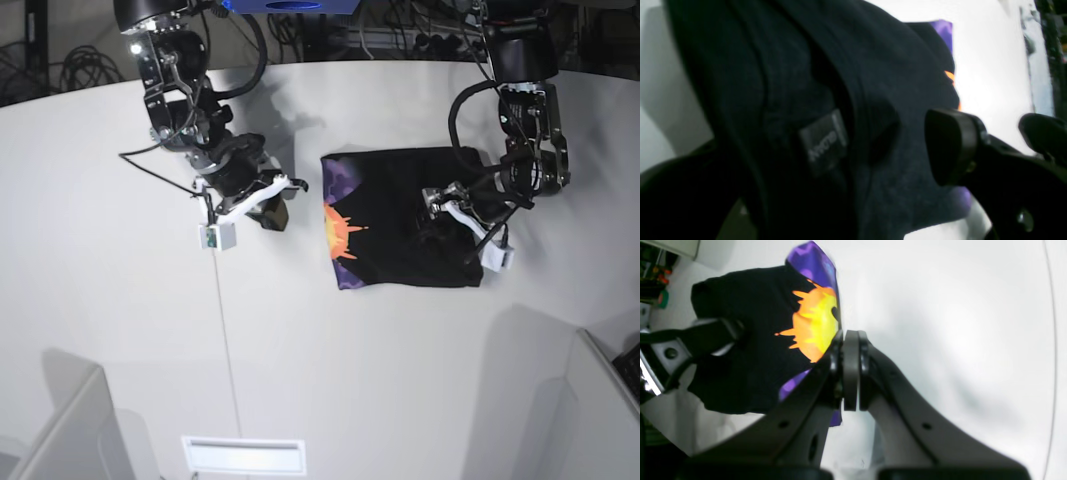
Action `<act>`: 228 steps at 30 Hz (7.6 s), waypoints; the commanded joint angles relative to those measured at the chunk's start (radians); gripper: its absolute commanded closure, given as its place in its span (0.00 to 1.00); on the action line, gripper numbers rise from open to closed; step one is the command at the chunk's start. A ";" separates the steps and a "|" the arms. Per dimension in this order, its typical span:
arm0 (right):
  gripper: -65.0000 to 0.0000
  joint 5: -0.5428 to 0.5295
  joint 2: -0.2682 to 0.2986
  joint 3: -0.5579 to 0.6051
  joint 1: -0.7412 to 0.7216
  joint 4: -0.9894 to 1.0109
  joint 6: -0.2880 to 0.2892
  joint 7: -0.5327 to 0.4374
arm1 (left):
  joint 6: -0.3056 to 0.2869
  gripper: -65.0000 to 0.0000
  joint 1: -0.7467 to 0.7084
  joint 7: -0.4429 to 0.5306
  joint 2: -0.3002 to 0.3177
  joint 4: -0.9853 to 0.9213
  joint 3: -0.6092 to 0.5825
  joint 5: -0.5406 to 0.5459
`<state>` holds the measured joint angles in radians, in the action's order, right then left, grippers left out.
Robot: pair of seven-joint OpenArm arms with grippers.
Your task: Fold the T-shirt properly
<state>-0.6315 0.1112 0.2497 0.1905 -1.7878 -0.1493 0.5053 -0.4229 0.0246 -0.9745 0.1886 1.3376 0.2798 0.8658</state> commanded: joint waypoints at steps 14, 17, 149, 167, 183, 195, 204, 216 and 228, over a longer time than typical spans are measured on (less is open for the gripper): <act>1.00 -0.008 0.000 -0.172 0.011 -0.020 0.009 -0.020 | 0.008 0.90 -0.001 -0.024 0.038 -0.066 -0.006 -0.020; 1.00 -0.008 0.000 -0.198 0.011 -0.017 0.009 -0.020 | 0.008 1.00 -0.001 -0.024 0.042 -0.066 -0.006 -0.020; 1.00 0.000 -0.112 -0.545 0.275 -0.114 0.009 -0.018 | -0.275 0.20 0.730 0.418 0.068 0.087 -1.129 -0.641; 1.00 0.002 0.130 -0.430 0.435 -0.122 0.146 -0.327 | -0.275 0.21 -0.110 0.427 0.283 0.642 -0.084 -0.649; 1.00 0.497 0.146 -0.433 0.762 -0.122 0.248 -0.561 | -0.275 0.21 -0.875 0.926 0.398 0.557 0.157 -0.791; 1.00 0.556 0.147 -0.419 1.064 -0.122 0.248 -0.500 | -0.275 0.21 -1.261 0.958 0.282 0.546 0.175 -0.799; 1.00 0.556 0.190 -0.234 0.949 -0.070 0.250 -0.004 | -0.275 0.21 -1.205 0.958 0.259 0.316 0.063 -0.799; 1.00 0.413 0.288 0.199 0.531 0.441 0.250 0.095 | -0.268 0.21 -0.852 0.966 0.180 -0.315 -0.208 -0.799; 1.00 0.140 0.107 0.531 0.145 1.252 0.250 -0.285 | -0.006 0.21 -0.364 1.268 0.062 -1.153 -0.656 -0.793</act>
<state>-0.4950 0.2066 0.7803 0.3313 -0.5335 0.0963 0.2020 -0.4320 -0.3309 0.2996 0.2317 0.1917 -0.3767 0.0727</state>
